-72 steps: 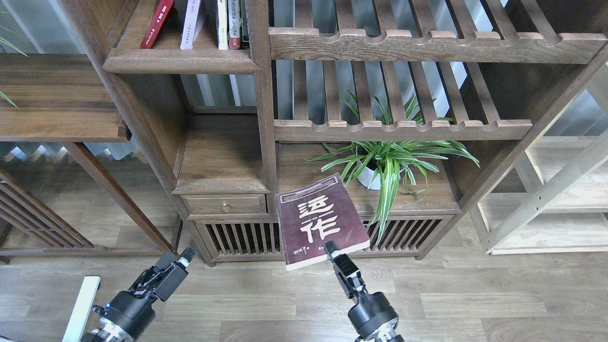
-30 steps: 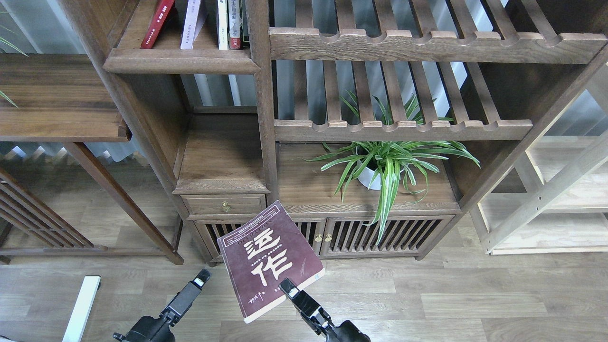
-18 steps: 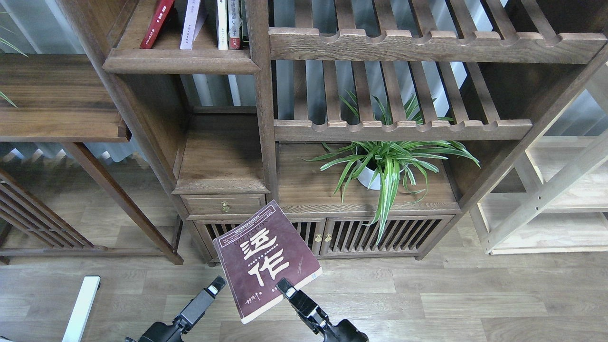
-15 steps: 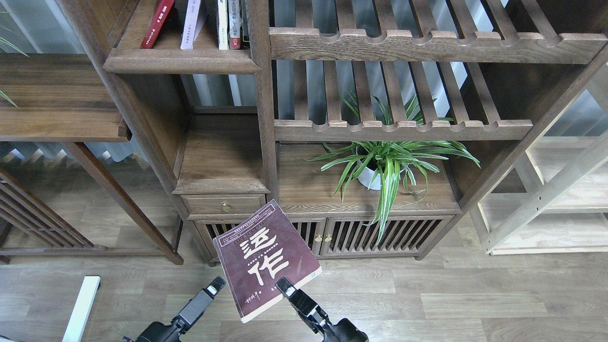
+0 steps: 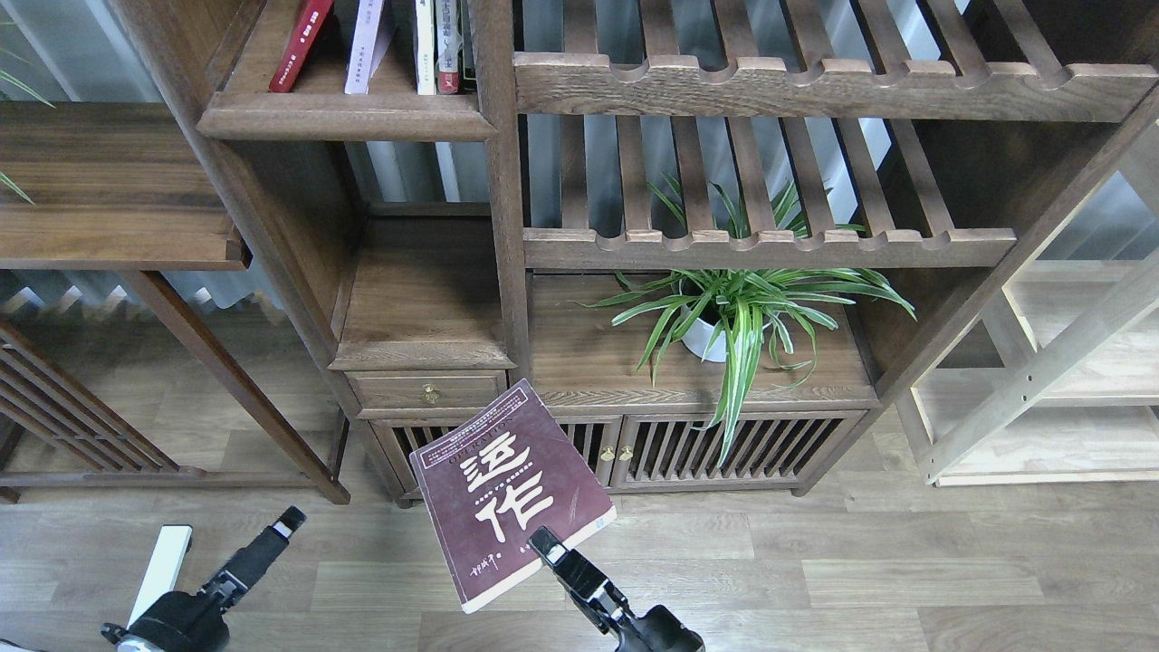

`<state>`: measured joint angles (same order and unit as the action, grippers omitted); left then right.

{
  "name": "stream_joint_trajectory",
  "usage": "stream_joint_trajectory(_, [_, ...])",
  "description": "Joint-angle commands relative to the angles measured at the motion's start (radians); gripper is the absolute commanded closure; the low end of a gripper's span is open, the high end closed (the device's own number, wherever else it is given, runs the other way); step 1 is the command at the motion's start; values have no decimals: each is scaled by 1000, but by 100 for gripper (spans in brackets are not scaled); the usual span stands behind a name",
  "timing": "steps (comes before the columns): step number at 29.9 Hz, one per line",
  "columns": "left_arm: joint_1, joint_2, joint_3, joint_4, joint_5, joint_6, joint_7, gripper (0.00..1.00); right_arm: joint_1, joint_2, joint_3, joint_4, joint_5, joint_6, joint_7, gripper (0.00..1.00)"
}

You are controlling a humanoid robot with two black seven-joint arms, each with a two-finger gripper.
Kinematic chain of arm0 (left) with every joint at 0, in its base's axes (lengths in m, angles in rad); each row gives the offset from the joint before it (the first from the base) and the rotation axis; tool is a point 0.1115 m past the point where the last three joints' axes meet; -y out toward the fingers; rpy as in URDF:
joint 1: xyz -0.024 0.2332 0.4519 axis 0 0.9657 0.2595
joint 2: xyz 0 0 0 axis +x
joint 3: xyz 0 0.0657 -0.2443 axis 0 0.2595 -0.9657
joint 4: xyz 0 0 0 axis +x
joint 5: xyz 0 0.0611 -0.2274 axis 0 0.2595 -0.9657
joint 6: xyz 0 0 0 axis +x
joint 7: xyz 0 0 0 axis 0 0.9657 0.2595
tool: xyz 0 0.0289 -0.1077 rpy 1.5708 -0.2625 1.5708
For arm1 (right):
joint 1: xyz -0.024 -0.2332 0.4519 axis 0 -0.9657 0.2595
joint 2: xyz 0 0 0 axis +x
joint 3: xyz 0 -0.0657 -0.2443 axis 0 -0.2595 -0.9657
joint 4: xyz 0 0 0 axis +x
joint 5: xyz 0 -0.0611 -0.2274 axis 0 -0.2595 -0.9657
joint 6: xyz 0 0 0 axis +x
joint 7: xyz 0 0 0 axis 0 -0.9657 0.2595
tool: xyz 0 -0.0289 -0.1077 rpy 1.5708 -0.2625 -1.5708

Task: Organize books on shelf
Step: 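Bring the left gripper up to the red book's lower edge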

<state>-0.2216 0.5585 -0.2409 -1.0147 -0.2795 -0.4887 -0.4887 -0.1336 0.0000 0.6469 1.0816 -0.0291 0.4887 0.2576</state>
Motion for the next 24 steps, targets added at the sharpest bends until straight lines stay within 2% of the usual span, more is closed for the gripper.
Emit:
stream_joint_trajectory(1, [-48,-34,0,83,49,0,0,1,-1,0,0,1,0,0,0,88])
stream_joint_trajectory(8, [-88,-97,-17,156,34,0,0,1,-1,0,4,-3,0,0,0,87])
stream_joint_trajectory(18, [-79,-196,0,125,-70,0,0,2,0,0,13,-8,1,0,0,86])
stream_joint_trajectory(24, [-85,-212,72,111,-73,0,0,2,6,0,14,-12,1,0,-5,86])
